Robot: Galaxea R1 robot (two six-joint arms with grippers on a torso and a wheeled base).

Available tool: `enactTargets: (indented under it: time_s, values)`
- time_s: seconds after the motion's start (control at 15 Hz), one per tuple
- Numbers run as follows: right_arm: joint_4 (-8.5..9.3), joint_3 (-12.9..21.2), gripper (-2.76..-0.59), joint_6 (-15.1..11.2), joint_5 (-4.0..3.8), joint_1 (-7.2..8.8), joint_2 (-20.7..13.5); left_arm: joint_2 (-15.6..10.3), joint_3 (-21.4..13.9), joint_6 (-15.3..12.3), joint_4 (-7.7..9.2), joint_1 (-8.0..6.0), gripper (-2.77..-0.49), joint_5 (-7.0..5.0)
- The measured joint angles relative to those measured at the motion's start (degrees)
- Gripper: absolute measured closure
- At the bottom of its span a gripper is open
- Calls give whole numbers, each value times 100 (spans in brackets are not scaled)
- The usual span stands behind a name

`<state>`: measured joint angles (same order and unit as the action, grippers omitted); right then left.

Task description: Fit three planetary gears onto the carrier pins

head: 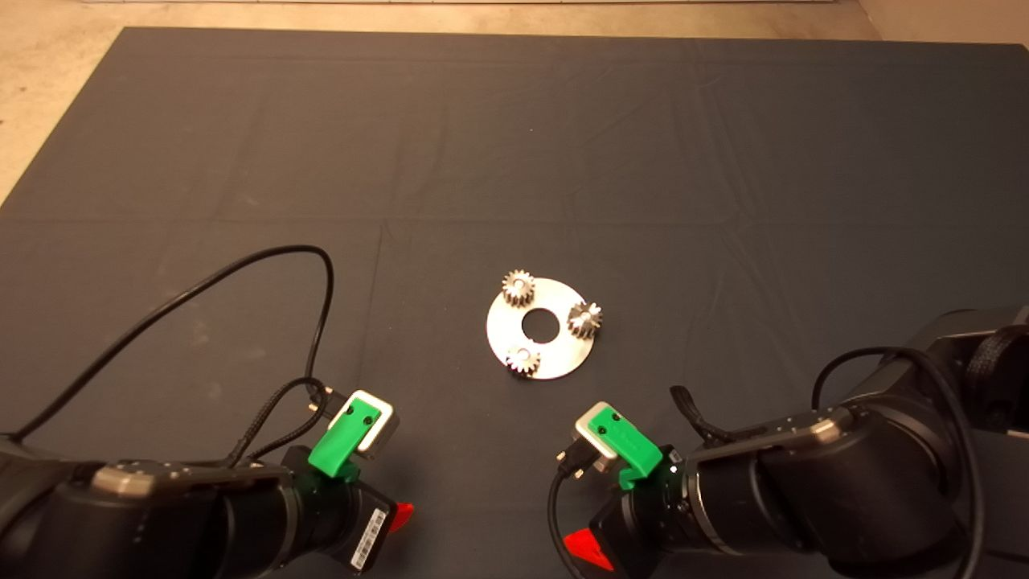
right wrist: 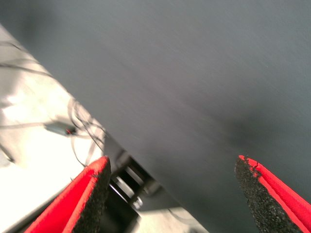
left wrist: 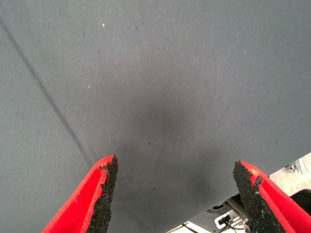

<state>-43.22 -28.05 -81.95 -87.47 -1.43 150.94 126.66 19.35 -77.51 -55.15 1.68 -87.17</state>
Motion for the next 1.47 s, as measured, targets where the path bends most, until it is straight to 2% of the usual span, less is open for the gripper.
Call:
enactTargets:
  time_s: [0.13, 0.2, 0.53, 0.67, 0.93, 1.07, 1.27, 1.47]
  values:
    - [-41, 57, -189, -99, -31, -61, -80, 33, 0, 0, -6, 0, -162, 157]
    - [-44, 60, -189, -120, -46, -91, -91, 33, -2, 0, -2, 0, -162, 171]
    - [-110, 109, -189, -165, -44, -94, -83, 7, -2, -5, -2, 0, -162, 125]
    - [-146, 110, -189, -175, -42, -91, -80, 16, -2, -5, 0, 0, -162, 51]
    - [-165, 110, -189, -175, -40, -89, -149, 18, -2, -5, 0, 0, -162, 6]
    - [-179, 110, -189, -175, -37, -74, -227, 91, -2, -7, 0, 0, -162, -27]
    - [-183, 110, -189, -173, -41, -78, -342, 272, -2, -33, 0, 0, -162, -22]
    - [-185, 112, -189, -173, -35, -78, -398, 347, -2, -94, 0, 0, -162, -26]
